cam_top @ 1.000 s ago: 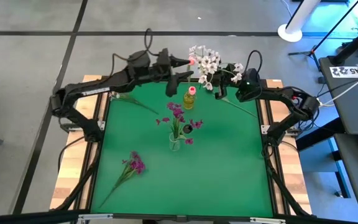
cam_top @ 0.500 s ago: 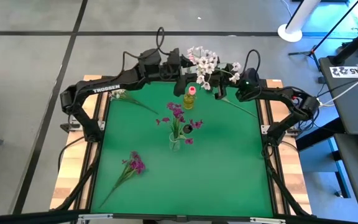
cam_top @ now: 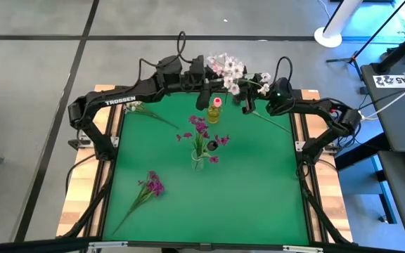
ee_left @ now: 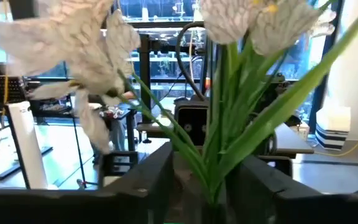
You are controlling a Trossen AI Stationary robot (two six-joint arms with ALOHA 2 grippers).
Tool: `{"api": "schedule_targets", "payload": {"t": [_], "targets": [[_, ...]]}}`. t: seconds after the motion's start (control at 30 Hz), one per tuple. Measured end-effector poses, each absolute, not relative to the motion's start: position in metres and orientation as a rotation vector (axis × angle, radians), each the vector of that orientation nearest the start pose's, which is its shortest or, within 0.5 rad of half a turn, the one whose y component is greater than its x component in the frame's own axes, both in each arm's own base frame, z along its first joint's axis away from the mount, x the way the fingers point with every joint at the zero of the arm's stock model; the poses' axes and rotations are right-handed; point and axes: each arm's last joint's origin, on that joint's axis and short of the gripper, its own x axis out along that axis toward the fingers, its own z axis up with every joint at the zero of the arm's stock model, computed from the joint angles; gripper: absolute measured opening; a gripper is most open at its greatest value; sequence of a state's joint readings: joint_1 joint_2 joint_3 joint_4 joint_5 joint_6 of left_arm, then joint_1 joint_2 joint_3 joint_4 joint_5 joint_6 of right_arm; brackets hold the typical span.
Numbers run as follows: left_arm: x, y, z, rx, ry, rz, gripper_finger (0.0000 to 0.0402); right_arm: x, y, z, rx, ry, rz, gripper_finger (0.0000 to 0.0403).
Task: Sort flowers into vase by color
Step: Put the bottom white flowers into the yellow vase
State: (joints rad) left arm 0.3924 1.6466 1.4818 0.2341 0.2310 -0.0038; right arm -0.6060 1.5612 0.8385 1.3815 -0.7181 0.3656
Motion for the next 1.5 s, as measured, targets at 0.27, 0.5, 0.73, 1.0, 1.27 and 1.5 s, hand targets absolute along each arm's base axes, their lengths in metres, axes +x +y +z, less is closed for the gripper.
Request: {"api": "schedule_targets", "payload": {"t": [0.27, 0.5, 0.73, 1.0, 1.27, 1.5], "targets": [[0.362, 0.136, 0.392, 0.005, -0.054, 0.2, 0.0009, 0.268, -0.161, 0.304, -0.042, -0.48, 0.211, 0.0027], [0.346, 0.131, 0.408, 0.028, -0.063, 0.237, 0.0003, 0.26, -0.164, 0.31, -0.05, -0.46, 0.266, 0.0111], [0.318, 0.123, 0.432, 0.083, -0.066, 0.328, 0.0002, 0.241, -0.174, 0.321, -0.025, -0.436, 0.282, 0.0205], [0.299, 0.124, 0.439, 0.089, -0.013, 0.362, 0.0001, 0.231, -0.178, 0.322, 0.036, -0.348, 0.385, 0.0249], [0.289, 0.145, 0.428, 0.032, 0.089, 0.339, 0.0, 0.231, -0.177, 0.317, 0.065, -0.247, 0.488, 0.0224], [0.291, 0.148, 0.414, 0.049, 0.084, 0.321, 0.0, 0.211, -0.19, 0.294, 0.128, -0.185, 0.416, 0.0212]]}}
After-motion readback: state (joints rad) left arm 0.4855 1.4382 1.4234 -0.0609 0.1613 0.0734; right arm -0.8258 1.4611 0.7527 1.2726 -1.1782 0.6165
